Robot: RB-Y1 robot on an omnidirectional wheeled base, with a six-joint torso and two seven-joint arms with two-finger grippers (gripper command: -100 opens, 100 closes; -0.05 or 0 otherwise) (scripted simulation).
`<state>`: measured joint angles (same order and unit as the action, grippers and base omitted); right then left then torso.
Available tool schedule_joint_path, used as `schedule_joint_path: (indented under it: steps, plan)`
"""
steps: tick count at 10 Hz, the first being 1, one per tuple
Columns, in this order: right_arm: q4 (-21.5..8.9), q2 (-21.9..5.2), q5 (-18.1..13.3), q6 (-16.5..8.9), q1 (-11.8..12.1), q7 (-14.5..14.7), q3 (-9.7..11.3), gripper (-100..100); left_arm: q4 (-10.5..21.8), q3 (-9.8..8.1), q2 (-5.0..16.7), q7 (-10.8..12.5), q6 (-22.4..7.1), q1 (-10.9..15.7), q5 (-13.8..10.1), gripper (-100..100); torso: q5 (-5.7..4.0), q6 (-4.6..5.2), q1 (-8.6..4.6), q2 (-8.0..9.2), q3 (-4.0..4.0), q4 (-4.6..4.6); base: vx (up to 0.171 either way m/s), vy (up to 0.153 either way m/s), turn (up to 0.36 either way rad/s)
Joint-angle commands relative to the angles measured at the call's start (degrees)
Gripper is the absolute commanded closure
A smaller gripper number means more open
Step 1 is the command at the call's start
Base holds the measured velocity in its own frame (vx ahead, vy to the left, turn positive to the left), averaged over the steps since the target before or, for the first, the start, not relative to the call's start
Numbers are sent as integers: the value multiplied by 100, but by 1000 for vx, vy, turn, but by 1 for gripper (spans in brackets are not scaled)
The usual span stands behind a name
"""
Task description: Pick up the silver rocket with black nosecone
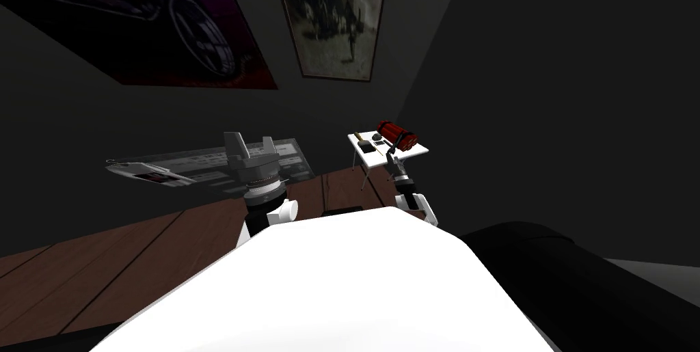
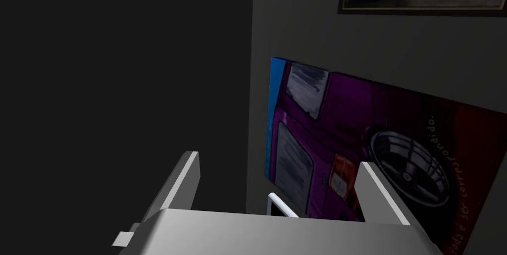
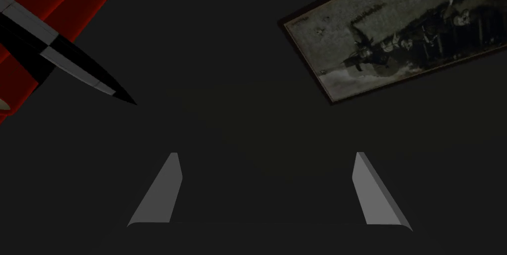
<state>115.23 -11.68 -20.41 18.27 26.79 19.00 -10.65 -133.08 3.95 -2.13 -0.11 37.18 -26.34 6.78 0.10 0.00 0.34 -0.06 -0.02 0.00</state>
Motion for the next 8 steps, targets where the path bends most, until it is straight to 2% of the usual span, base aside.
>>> schedule_joint_path:
  steps: [1,4,7,8]
  plan:
    - [-211,-24,-129,-25,-28,162,-114,-100,0,0,0,0,0,0,0,0,0,0,0,0,0,0,41,56,-5]
    - [-649,-160,-369,-207,-122,501,-446,-100,0,0,0,0,0,-1,0,0,-2,1,-3,-25,-15,-6,95,84,-23]
    - [-1095,-314,-505,-376,-239,797,-824,-100,0,0,0,0,0,-2,0,0,-2,-1,-10,-59,-34,-13,167,61,-36]
    - [-1095,-314,-505,-376,-239,797,-824,-100,-1,-1,1,0,1,-2,0,0,-5,1,-25,-63,-37,-14,131,4,-14]
